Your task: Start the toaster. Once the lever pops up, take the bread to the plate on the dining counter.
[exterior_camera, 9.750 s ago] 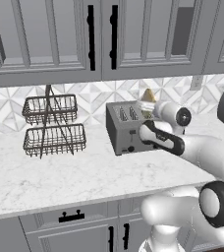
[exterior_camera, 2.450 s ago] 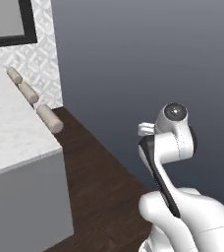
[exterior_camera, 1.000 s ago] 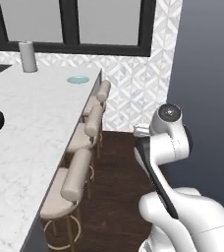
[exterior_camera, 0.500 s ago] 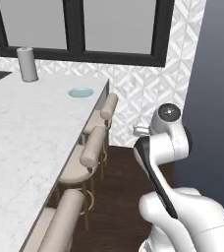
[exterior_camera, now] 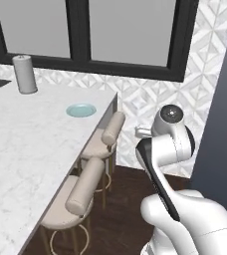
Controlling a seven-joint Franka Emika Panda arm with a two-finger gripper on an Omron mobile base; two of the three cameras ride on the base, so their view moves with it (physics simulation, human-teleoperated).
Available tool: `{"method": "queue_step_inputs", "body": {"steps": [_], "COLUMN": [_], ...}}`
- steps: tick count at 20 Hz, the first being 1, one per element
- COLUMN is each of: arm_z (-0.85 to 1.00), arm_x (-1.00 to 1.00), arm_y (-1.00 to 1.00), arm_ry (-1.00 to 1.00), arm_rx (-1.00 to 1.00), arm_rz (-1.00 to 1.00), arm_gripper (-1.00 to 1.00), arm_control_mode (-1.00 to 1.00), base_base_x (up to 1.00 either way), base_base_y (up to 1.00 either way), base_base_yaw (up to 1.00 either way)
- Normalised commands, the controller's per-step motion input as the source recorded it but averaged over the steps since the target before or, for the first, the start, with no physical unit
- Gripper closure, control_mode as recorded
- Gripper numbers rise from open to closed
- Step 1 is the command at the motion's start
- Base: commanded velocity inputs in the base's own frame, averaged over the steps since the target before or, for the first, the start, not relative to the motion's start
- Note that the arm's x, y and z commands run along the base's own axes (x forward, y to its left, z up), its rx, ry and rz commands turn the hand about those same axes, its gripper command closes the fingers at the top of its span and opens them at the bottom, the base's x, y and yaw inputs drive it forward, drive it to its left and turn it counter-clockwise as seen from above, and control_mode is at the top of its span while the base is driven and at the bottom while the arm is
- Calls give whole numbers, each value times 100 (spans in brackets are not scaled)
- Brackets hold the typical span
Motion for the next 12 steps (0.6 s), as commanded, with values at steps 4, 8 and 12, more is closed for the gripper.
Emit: {"method": "queue_step_inputs", "body": {"steps": [4,8,12], "arm_z": [0,0,0], "arm_x": [0,0,0], "arm_y": [0,0,0], "arm_ry": [0,0,0], "arm_rx": [0,0,0], "arm_rz": [0,0,0], "arm_gripper": [100,100,100], "arm_control_mode": [100,100,100], "base_base_x": [89,78,73], "base_base_y": [-44,-32,-8], "base_base_yaw": [27,29,36]}}
